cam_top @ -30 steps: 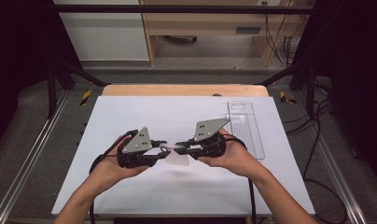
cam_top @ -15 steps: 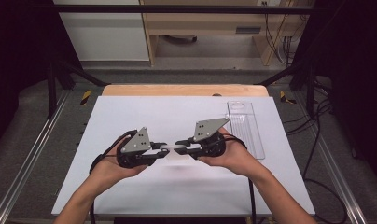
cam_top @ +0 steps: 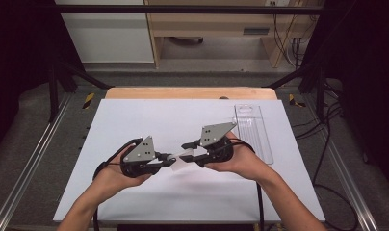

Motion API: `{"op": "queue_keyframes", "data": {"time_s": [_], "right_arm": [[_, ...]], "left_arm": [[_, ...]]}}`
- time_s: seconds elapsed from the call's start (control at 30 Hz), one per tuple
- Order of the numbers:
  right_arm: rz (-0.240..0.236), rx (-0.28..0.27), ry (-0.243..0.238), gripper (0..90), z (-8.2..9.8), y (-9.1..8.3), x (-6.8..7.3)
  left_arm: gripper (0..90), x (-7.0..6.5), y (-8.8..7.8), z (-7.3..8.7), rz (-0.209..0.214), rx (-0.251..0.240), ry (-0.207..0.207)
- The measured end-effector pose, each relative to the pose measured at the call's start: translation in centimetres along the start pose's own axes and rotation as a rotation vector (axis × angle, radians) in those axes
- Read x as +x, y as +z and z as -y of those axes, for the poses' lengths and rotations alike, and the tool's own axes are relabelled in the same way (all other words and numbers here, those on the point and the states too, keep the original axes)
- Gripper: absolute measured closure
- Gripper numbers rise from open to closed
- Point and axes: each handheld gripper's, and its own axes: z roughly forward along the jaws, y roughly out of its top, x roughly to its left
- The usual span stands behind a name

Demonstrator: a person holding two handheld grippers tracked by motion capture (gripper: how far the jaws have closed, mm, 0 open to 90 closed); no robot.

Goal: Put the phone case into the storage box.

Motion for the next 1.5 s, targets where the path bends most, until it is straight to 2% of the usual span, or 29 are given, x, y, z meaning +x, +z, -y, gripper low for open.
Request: {"op": "queue_keyframes", "data": {"time_s": [0.13,0.33,0.37,0.4,0.5,0.6,0.67,0.7,0.73,0.77,0.8,0.93,1.0,1.07,1.17,1.37,1.43,1.5], "right_arm": [[0.015,-0.013,0.014,49.1,0.1,-0.4,-0.1],[0.102,-0.030,0.051,21.6,0.2,-1.1,-0.1],[0.102,-0.030,0.051,21.6,0.2,-1.1,-0.1],[0.148,-0.038,0.073,16.0,0.3,-1.4,0.0],[0.214,-0.041,0.113,9.1,0.5,-1.7,0.1],[0.292,-0.057,0.148,6.4,1.0,-2.0,0.2],[0.329,-0.079,0.192,4.5,1.3,-2.1,0.3],[0.341,-0.087,0.198,4.3,1.4,-2.1,0.3],[0.360,-0.094,0.202,4.1,1.6,-2.1,0.4],[0.382,-0.102,0.211,4.3,1.7,-2.1,0.5],[0.402,-0.116,0.233,4.6,2.0,-2.1,0.5],[0.414,-0.180,0.293,4.8,3.1,-2.4,0.9],[0.410,-0.209,0.321,5.5,3.6,-2.3,1.1],[0.406,-0.203,0.326,4.4,3.8,-2.3,1.3],[0.406,-0.231,0.318,4.5,3.8,-2.2,1.7],[0.450,-0.221,0.301,4.2,4.0,-1.8,2.2],[0.469,-0.216,0.307,4.6,4.2,-1.7,2.2],[0.469,-0.210,0.305,6.3,4.5,-1.7,2.2]], "left_arm": [[80.2,-0.1,0.0,0.1,-0.003,-0.007,-0.004],[80.2,0.2,-0.2,0.2,-0.030,-0.024,-0.029],[80.2,0.2,-0.2,0.2,-0.030,-0.024,-0.029],[80.2,0.4,-0.2,0.2,-0.041,-0.027,-0.040],[80.2,0.9,-0.3,0.1,-0.089,-0.045,-0.081],[80.2,1.3,-0.4,0.0,-0.129,-0.068,-0.120],[80.3,1.5,-0.4,0.0,-0.150,-0.078,-0.143],[80.3,1.5,-0.4,0.0,-0.150,-0.078,-0.143],[80.3,1.8,-0.3,0.0,-0.160,-0.087,-0.172],[80.3,1.8,-0.3,0.0,-0.160,-0.087,-0.172],[80.3,2.1,-0.1,0.1,-0.173,-0.086,-0.207],[80.4,2.2,0.1,0.0,-0.194,-0.075,-0.238],[80.4,2.2,0.0,-0.1,-0.225,-0.078,-0.251],[80.5,2.2,-0.1,-0.2,-0.252,-0.093,-0.270],[80.6,2.2,-0.1,-0.4,-0.279,-0.107,-0.290],[80.5,2.2,0.6,-0.7,-0.268,-0.067,-0.287],[80.6,2.1,0.6,-0.8,-0.267,-0.076,-0.292],[80.6,2.0,0.5,-0.7,-0.257,-0.100,-0.306]]}}
